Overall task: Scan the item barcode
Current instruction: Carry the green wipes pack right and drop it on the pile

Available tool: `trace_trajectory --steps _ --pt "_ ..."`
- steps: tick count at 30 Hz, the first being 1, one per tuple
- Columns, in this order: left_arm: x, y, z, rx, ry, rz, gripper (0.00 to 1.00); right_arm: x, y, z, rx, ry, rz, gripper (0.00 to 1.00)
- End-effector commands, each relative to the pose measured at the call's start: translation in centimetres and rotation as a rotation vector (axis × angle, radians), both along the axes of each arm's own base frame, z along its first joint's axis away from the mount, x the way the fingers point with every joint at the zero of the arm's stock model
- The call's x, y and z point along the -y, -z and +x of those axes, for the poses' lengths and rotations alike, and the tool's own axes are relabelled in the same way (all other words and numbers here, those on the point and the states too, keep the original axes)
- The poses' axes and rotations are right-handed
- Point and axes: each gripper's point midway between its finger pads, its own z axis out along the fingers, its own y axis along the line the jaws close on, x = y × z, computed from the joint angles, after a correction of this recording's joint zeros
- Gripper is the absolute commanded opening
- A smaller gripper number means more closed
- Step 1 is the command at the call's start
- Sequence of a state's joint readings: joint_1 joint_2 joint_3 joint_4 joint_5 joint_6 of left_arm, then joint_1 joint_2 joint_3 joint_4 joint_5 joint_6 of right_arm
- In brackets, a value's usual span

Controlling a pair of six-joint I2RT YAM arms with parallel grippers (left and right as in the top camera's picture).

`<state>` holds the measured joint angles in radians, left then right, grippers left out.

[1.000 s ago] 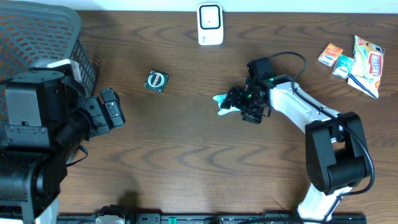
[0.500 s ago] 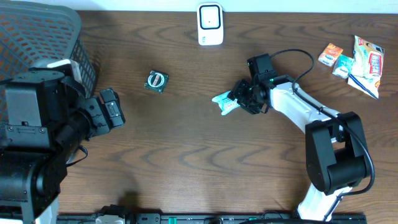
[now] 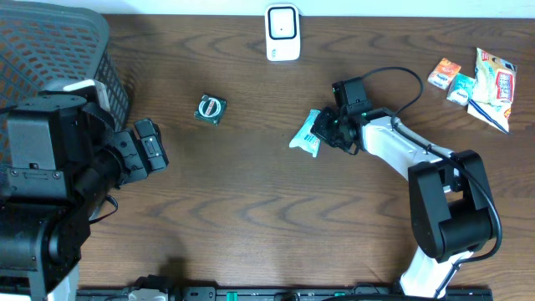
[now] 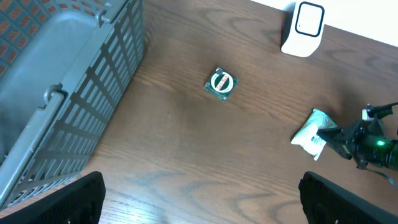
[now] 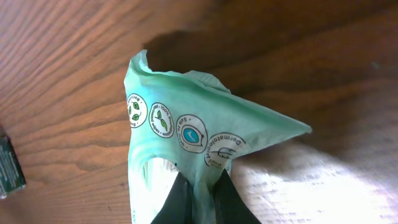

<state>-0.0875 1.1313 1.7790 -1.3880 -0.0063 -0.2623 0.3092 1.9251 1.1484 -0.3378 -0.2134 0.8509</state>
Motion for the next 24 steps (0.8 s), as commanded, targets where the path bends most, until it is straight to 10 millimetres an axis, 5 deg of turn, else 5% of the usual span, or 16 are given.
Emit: trace_trajectory --steps 1,5,8,11,16,20,24 --pt "-0.2 -0.2 -0.1 0.006 -0.005 0.005 0.98 -1.5 0.2 0.0 0.054 -0.143 0.032 0.01" --pt "-0.2 -0.2 -0.1 0.006 -0.005 0.005 0.98 -4.9 -4.5 2.7 0.229 -0.290 0.212 0.01" --pt "-0.2 -0.2 -0.1 0.006 -0.005 0.005 0.98 -5.3 -8.0 5.4 0.327 -0.293 0.229 0.01" --pt "-0.2 -0.2 -0.1 0.006 -0.005 0.005 0.98 -5.2 -14.4 9.9 0.515 -0.276 0.182 0.02" --pt "-0.2 -0.2 -0.1 0.006 -0.005 0.005 0.97 -5.4 -21.8 13.5 0.697 -0.240 0.165 0.01" --pt "-0.2 -0.2 -0.1 0.006 -0.005 0.005 0.98 -6.0 -23.7 15.8 0.749 -0.230 0.174 0.01" --pt "-0.2 -0.2 -0.1 0.006 -0.005 0.005 0.98 -6.9 -21.9 18.8 0.727 -0.226 0.176 0.01"
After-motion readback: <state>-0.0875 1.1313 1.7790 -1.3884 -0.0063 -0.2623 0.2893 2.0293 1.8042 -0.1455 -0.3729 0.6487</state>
